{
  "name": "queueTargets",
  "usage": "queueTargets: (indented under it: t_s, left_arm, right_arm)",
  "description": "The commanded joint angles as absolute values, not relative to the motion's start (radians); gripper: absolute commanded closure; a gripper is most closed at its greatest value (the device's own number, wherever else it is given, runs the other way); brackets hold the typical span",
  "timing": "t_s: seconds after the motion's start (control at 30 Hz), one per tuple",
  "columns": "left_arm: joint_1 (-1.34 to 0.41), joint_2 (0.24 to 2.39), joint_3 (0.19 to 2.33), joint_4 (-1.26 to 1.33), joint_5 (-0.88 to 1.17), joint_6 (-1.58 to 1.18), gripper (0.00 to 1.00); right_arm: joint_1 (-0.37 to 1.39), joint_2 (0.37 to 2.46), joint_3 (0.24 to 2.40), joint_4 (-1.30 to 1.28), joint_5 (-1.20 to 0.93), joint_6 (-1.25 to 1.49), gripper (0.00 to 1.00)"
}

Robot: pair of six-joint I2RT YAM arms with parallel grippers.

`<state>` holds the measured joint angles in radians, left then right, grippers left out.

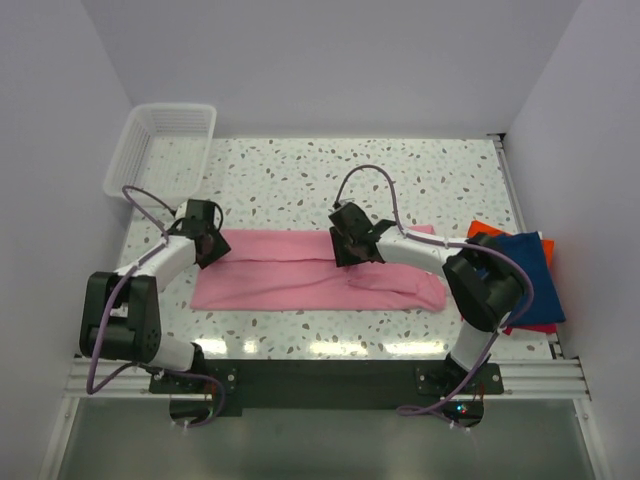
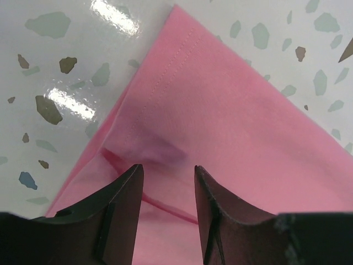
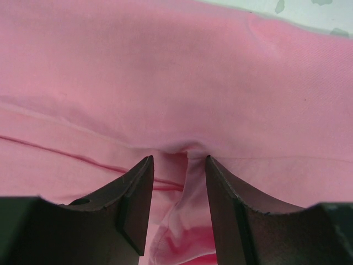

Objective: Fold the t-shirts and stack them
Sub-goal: Fold the tshirt

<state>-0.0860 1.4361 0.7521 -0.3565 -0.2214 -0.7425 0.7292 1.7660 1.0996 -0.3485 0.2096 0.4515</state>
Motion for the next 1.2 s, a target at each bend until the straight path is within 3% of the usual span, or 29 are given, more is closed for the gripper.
queueTargets:
  t_s: [0.0, 0.27, 0.43, 0.63, 0.7, 0.87, 1.17]
  left_arm:
    - [-0.075, 1.468, 0.759, -0.296, -0.239, -0.775, 0.53]
    - [-0.075, 1.496, 0.77, -0.304, -0.281, -0.799, 0.57]
    - [-0.074, 1.49, 0.787, -0.313, -0.299, -0.796, 0.72]
    - [-0.074, 1.491, 0.798, -0.313, -0.308, -0.785, 0.92]
    - [-0.074, 1.488, 0.798, -0.316, -0.31, -0.782, 0.97]
    - [-0.074, 1.465, 0.793, -0.322, -0.322, -0.781, 1.0]
    - [-0.069, 1.401, 0.798, -0.33, -0.328, -0.775, 1.0]
  right_arm:
    - [0.739, 1.767, 1.137, -0.313, 0.261, 0.434, 0.54]
    - [0.738, 1.77, 1.118, -0.31, 0.278, 0.428, 0.58]
    - [0.738, 1.767, 1.108, -0.307, 0.287, 0.428, 0.68]
    - [0.738, 1.772, 1.108, -0.31, 0.287, 0.428, 0.91]
    - [0.738, 1.769, 1.106, -0.31, 0.288, 0.433, 0.95]
    - [0.738, 1.744, 1.091, -0.318, 0.291, 0.442, 1.0]
    - [0.738, 1.669, 1.063, -0.336, 0.295, 0.453, 1.0]
